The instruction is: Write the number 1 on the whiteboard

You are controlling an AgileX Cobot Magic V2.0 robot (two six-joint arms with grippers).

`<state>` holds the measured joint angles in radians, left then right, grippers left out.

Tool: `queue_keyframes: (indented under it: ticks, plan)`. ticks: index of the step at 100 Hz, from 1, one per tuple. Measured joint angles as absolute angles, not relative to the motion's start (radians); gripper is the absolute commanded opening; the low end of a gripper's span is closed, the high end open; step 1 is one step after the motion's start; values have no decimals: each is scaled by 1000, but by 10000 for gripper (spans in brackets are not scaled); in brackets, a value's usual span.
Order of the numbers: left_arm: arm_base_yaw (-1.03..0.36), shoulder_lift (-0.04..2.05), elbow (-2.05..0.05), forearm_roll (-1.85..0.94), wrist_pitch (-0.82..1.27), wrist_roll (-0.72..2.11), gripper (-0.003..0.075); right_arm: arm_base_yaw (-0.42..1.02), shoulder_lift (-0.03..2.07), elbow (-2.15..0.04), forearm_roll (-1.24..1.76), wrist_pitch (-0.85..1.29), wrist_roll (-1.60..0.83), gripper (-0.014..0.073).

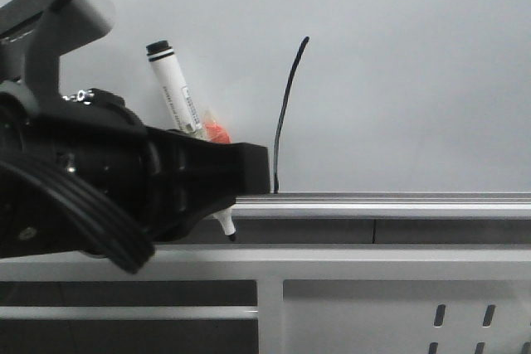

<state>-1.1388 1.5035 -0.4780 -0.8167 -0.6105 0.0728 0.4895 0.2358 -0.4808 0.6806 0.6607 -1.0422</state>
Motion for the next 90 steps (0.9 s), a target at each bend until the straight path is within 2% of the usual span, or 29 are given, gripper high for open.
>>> queue_keyframes:
  ticks: [90]
  plan:
    - [-1139, 1424, -521, -903, -587, 456, -20, 489, 236, -479, 699, 653, -1042, -69]
